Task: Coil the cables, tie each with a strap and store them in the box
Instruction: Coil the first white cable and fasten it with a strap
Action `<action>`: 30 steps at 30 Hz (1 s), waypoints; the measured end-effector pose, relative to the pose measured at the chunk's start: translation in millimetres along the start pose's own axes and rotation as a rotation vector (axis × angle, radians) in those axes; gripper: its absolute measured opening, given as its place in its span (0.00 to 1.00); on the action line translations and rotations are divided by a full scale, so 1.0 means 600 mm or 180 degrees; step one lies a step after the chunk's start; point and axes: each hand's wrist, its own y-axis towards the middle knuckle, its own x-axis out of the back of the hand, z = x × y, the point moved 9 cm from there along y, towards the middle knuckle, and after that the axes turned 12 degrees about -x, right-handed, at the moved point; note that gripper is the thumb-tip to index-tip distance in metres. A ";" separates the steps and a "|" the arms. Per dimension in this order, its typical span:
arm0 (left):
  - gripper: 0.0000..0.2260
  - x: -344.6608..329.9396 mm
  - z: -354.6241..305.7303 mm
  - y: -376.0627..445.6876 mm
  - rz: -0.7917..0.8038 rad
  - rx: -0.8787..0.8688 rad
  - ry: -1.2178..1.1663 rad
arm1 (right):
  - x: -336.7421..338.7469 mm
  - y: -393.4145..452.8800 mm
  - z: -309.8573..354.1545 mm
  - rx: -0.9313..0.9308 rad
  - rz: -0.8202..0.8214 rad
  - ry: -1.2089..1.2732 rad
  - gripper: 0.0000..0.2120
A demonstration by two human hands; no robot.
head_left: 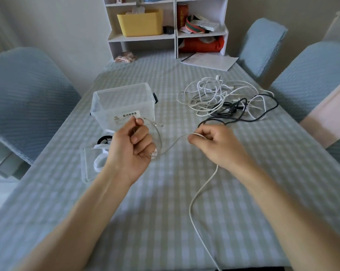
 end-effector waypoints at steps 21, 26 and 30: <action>0.20 -0.003 0.034 -0.014 0.0275 0.0279 0.1973 | -0.034 -0.036 0.040 0.0351 0.0633 0.0855 0.08; 0.17 0.010 0.027 -0.010 0.0017 0.0254 0.1792 | -0.043 -0.050 0.063 0.1149 0.0341 0.0221 0.07; 0.10 0.024 0.017 -0.005 -0.0275 0.0073 0.1485 | -0.080 -0.056 0.055 0.0775 0.1001 0.0261 0.06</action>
